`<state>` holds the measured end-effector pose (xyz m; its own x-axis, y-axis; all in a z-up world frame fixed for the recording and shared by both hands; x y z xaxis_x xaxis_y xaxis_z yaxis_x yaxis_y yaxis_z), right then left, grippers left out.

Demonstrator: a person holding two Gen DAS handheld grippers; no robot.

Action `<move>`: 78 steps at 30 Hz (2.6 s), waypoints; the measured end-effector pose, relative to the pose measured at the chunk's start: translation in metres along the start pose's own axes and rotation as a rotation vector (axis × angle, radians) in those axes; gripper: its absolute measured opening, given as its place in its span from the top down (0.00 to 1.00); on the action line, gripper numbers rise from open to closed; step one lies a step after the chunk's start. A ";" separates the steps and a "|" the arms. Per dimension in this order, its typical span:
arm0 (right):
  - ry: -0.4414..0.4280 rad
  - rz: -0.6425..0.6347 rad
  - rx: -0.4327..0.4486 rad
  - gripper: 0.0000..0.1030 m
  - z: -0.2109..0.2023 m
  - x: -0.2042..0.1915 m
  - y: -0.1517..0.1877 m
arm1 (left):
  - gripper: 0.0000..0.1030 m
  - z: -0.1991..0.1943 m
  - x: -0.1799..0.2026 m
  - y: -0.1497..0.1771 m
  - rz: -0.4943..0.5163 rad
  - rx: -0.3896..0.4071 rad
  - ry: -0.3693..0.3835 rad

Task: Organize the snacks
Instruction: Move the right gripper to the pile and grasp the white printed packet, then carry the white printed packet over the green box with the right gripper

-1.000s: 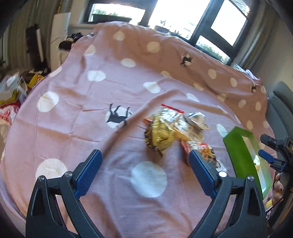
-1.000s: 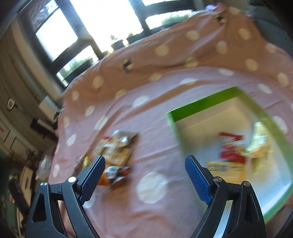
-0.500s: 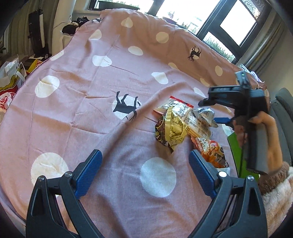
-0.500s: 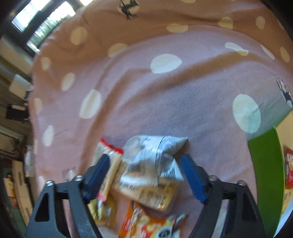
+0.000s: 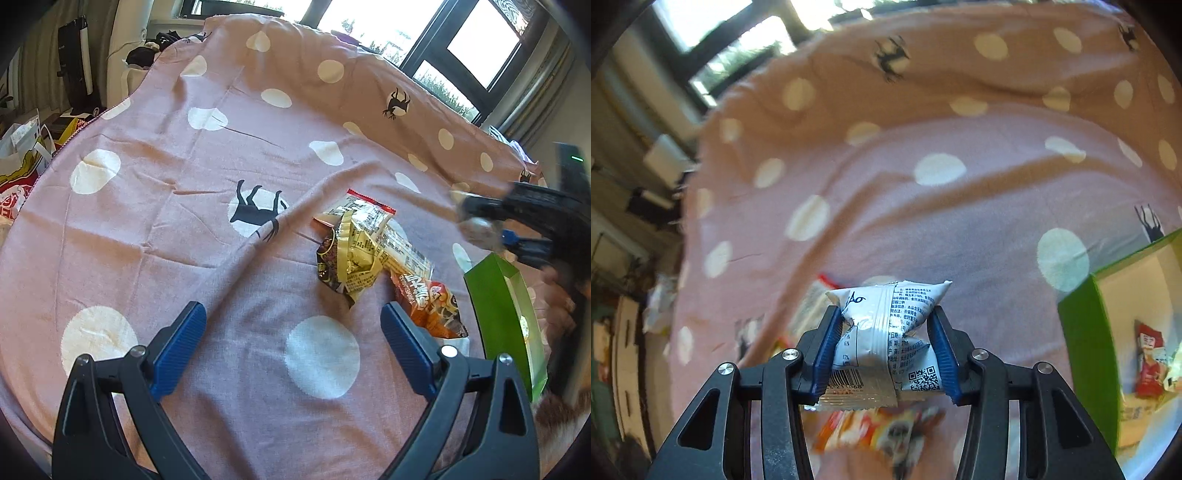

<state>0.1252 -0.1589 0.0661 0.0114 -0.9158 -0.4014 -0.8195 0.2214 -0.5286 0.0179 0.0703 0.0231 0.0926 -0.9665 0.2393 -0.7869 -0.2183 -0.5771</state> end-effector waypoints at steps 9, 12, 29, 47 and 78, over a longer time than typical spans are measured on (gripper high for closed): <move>-0.267 -0.132 -0.071 0.52 -0.044 -0.037 0.121 | 0.07 0.005 -0.001 0.004 0.019 -0.001 -0.063; -0.166 -0.195 -0.151 0.52 -0.020 -0.036 0.146 | 0.07 0.006 -0.002 0.005 0.020 -0.007 -0.072; -0.283 0.044 -0.103 0.26 -0.042 0.014 0.132 | 0.10 -0.014 0.070 0.036 0.158 -0.118 0.210; -0.390 -0.008 -0.209 0.51 -0.011 0.002 0.147 | 0.50 -0.007 0.135 0.070 0.308 -0.131 0.303; -0.182 0.181 0.394 0.51 -0.186 0.150 0.095 | 0.56 -0.058 0.351 0.078 0.680 0.109 0.582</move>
<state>-0.0573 -0.3371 0.0948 0.0177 -0.7853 -0.6189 -0.5378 0.5144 -0.6680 -0.0462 -0.2780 0.1072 -0.7187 -0.6768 0.1591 -0.4937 0.3356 -0.8023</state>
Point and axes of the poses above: each gripper's, at about its wrist camera, not at the fingertips, and z roughly the way its jaws point, x to its right, y to its underside, the point moved 5 cm from there along z, roughly the way its jaws point, and after that the axes turned 9 degrees about -y, right-handed, at the moved point
